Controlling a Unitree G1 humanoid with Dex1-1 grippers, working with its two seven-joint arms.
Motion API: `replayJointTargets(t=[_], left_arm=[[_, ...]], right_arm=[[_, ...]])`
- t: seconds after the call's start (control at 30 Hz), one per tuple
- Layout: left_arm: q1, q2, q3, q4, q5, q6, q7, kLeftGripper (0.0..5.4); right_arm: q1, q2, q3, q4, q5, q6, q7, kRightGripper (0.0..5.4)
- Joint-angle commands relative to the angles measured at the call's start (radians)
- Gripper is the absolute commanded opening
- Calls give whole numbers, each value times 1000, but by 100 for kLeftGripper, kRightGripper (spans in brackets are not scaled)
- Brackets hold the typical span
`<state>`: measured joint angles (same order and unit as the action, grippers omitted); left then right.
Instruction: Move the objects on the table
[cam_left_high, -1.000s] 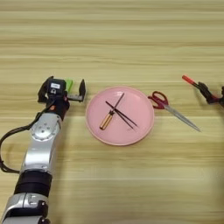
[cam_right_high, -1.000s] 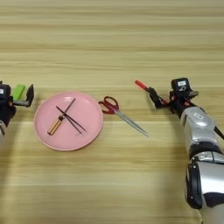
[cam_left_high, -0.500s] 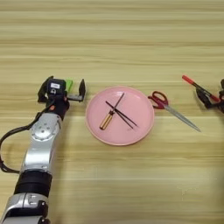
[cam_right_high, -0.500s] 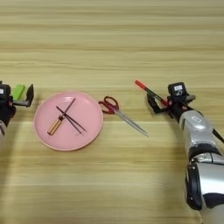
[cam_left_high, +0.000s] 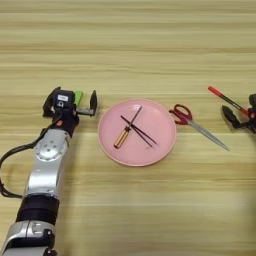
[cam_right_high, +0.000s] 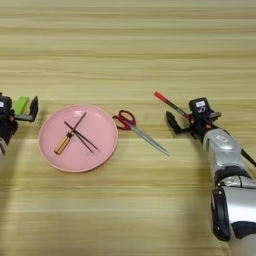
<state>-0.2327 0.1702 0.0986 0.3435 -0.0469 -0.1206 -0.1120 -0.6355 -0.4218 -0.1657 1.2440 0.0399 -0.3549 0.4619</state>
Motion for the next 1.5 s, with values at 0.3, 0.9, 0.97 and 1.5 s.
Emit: replayJointTargets(t=[0.3, 0.9, 0.97, 1.5], left_arm=[[-9, -1, 5, -7, 0, -3, 5, 537], [-7, -1, 10, -11, -1, 0, 6, 537], [-6, -2, 10, -12, -1, 1, 6, 537], [-7, -4, 12, -10, 0, 2, 8, 537]], right_arm=[[5, 6, -1, 34, -9, 38, -26, 540], [8, 31, -27, 55, 9, 80, 18, 540], [9, 39, -36, 56, 20, 90, 39, 540], [27, 49, -8, 36, 11, 90, 109, 540]])
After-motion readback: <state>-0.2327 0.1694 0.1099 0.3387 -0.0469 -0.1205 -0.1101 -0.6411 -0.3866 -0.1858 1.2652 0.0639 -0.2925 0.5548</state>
